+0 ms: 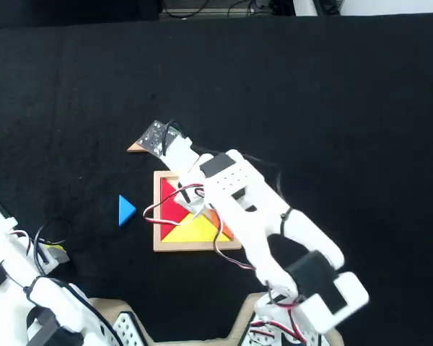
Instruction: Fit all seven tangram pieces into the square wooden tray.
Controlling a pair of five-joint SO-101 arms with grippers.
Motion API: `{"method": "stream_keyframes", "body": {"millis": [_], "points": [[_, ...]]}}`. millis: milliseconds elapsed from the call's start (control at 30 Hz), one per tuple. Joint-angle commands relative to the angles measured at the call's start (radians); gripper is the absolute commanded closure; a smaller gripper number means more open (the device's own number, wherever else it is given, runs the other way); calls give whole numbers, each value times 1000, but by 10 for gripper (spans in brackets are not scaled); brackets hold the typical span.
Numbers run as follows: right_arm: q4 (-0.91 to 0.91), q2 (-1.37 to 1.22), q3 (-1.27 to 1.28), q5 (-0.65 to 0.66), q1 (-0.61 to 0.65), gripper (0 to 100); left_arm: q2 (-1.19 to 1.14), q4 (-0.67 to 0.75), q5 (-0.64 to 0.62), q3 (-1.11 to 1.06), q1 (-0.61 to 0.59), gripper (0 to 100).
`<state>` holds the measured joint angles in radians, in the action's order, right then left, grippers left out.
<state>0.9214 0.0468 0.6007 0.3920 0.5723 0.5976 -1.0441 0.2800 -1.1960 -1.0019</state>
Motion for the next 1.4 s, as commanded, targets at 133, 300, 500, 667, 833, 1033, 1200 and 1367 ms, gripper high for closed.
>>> {"method": "stream_keyframes", "body": {"millis": [133, 300, 500, 667, 833, 1033, 1200, 1367], "points": [[-20, -127, -119, 0, -48, 988, 18, 11, 3, 2, 13, 723], [-20, -166, -125, 2, -91, 988, 18, 11, 3, 2, 13, 723], [-20, -165, -108, 2, -133, 988, 18, 11, 3, 2, 13, 723], [-20, -165, -107, 2, -137, 988, 18, 11, 3, 2, 13, 723], [15, -165, -110, 3, -114, 988, 18, 11, 3, 2, 13, 723], [83, -165, -108, 51, -86, 988, 18, 11, 3, 2, 13, 723], [107, -136, -107, 64, -120, 988, 18, 11, 3, 2, 13, 723], [104, -2, -27, 63, -115, 988, 18, 11, 3, 2, 13, 723]]}}
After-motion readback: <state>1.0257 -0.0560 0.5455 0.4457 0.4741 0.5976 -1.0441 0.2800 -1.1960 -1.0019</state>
